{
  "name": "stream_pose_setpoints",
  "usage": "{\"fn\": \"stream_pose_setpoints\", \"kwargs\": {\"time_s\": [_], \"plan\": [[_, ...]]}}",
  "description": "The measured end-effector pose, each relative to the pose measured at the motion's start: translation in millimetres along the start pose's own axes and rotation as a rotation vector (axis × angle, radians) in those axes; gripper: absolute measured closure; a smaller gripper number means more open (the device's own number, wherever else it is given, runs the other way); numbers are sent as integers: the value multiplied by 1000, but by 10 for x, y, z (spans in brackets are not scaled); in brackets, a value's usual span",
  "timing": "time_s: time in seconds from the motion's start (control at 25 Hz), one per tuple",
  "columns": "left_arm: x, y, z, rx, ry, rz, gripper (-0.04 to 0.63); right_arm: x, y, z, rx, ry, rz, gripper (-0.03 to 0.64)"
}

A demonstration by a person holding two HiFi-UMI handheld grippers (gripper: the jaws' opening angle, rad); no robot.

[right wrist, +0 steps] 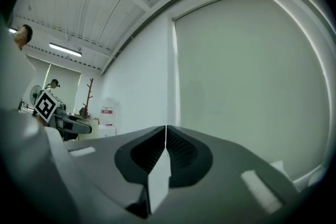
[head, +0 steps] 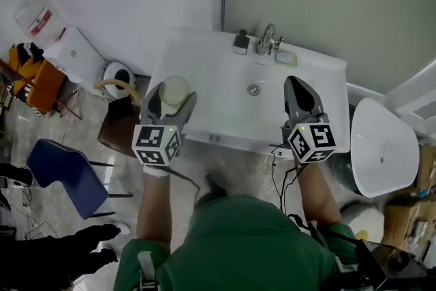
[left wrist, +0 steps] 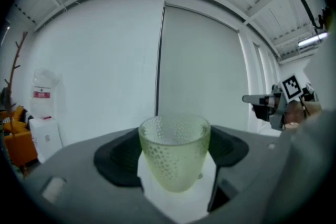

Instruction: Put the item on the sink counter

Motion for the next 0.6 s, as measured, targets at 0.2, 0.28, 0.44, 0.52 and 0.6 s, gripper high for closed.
{"fn": "stream_pose_setpoints", "kwargs": {"time_s": [0.2, 0.28, 0.44, 0.52, 0.6], "plan": [[-120, 413, -344, -54, -1, 10, 218, -72, 87, -377, -52, 7, 5, 611], [-170, 515, -465, -74, 1, 13, 216, -106, 112, -482, -66, 12, 10, 611], [-229, 629, -717, -103, 5, 16, 218, -176, 95, -638, -83, 36, 17, 611], [-257, 670, -867, -113, 5, 15, 218, -208, 51, -724, -89, 45, 19, 611], [-279, 699, -1026, -116, 5, 14, 218, -244, -21, -812, -92, 50, 16, 611]]}}
Point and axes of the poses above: the fingertips, and each gripper's own axes: z backward along the fingers, y to its left, x out of its top, the point moved 1 cm from there along z, backward along the fingers, and after that the axes turned 11 degrees about -z, right-handed, at the moved point
